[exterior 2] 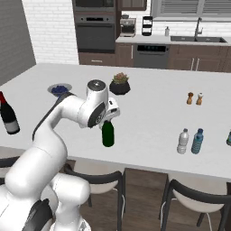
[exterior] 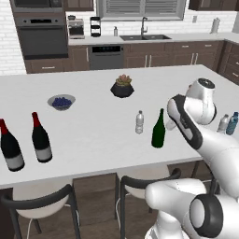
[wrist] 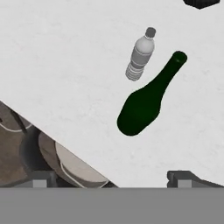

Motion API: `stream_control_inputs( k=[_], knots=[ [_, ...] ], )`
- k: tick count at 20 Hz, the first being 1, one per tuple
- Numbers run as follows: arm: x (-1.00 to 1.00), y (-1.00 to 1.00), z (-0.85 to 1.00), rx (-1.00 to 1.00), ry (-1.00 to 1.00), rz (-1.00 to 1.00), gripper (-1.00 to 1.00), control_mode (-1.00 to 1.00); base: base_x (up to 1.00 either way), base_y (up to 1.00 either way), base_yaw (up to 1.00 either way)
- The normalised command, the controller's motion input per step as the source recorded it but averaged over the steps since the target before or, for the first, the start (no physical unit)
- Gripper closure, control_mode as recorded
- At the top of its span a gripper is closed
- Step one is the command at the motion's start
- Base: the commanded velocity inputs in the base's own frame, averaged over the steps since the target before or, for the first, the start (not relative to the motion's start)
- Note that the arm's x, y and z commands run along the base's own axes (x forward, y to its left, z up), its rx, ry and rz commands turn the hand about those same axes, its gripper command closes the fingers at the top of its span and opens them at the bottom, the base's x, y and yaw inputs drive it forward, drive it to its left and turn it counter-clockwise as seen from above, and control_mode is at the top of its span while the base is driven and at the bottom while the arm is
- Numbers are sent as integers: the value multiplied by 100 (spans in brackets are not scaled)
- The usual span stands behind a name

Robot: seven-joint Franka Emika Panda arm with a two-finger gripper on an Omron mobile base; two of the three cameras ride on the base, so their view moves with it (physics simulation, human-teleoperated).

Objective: Move the plastic bottles in the middle to the plastics group, and the glass bottles in the middle to the glass group.

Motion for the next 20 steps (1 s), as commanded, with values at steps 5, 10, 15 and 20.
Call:
stream_control_inputs(
  k=[5,10,15,20],
  knots=[
    [35,31,-6,-1,0,-21,-100,-100,0,0,0],
    [16,4,-11,3,0,-26,-100,-100,0,0,0],
    [22,0,-25,2,0,-9,-100,-100,0,0,0],
    [36,0,-21,0,0,0,-100,-100,0,0,0]
  ],
)
